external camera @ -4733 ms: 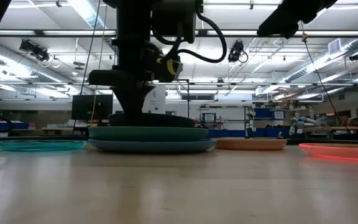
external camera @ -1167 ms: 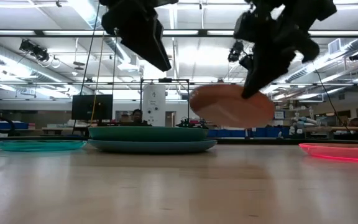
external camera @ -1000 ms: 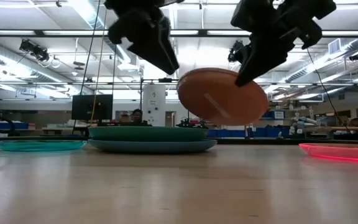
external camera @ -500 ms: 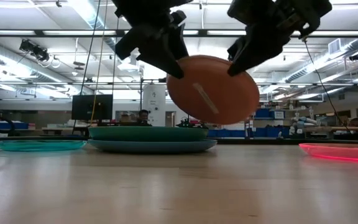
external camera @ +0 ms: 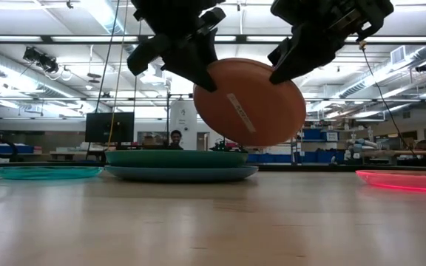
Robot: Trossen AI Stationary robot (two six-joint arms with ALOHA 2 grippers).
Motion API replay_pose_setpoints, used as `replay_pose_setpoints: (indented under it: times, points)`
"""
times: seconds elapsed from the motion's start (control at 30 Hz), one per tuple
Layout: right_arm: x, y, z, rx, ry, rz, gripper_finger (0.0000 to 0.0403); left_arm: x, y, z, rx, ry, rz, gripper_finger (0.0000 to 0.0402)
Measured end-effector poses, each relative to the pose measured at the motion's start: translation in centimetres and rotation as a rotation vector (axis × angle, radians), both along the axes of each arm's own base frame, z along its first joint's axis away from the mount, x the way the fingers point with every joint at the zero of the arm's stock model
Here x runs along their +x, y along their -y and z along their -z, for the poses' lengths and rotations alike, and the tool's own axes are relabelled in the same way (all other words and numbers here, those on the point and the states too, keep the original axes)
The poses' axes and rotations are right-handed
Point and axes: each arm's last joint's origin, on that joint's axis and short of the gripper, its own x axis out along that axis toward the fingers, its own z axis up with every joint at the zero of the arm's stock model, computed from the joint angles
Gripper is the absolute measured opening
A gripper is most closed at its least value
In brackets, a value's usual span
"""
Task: Stack plastic plates
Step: Stack the pink plate on top of the dark green plate
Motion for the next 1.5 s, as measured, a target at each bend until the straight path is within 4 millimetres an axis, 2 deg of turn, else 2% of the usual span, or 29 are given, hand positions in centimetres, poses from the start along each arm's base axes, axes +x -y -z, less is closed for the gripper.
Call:
replay_pose_setpoints:
  times: [0.2,0.33,0.5,0.63,0.87,1.1,1.27,1.5]
  points:
    - [0.2,0.0,-0.3,-0.002,0.035,-0.005,0.0029,-0.2,0.0,0.2,-0.001,-0.031,0.011,0.0066]
    - [0.2,0.0,-0.4,0.004,0.040,0.003,0.0045,-0.3,0.0,0.3,-0.002,-0.041,0.005,0.0056]
    - [0.0,0.1,-0.6,-0.025,0.047,0.044,0.0094,-0.3,0.1,0.3,-0.028,-0.023,-0.038,0.0057]
    - [-0.5,0.3,-1.6,-0.058,0.087,0.095,0.0140,-0.5,0.4,0.4,-0.044,-0.020,-0.062,0.0058]
    - [-3.4,0.7,-4.3,-0.109,0.123,0.217,0.0194,-1.5,0.3,0.9,-0.113,-0.079,-0.183,0.0058]
    - [-5.8,0.5,-5.5,-0.122,0.112,0.286,0.0199,-2.8,0.1,1.3,-0.082,-0.112,-0.358,0.0058]
    - [-5.9,0.2,-5.6,-0.124,0.119,0.283,0.0195,-3.3,-0.6,1.7,-0.122,-0.121,-0.487,0.0059]
    - [-5.9,0.1,-5.6,-0.123,0.117,0.279,0.0195,-3.2,-1.6,3.5,-0.131,-0.195,-0.598,0.0060]
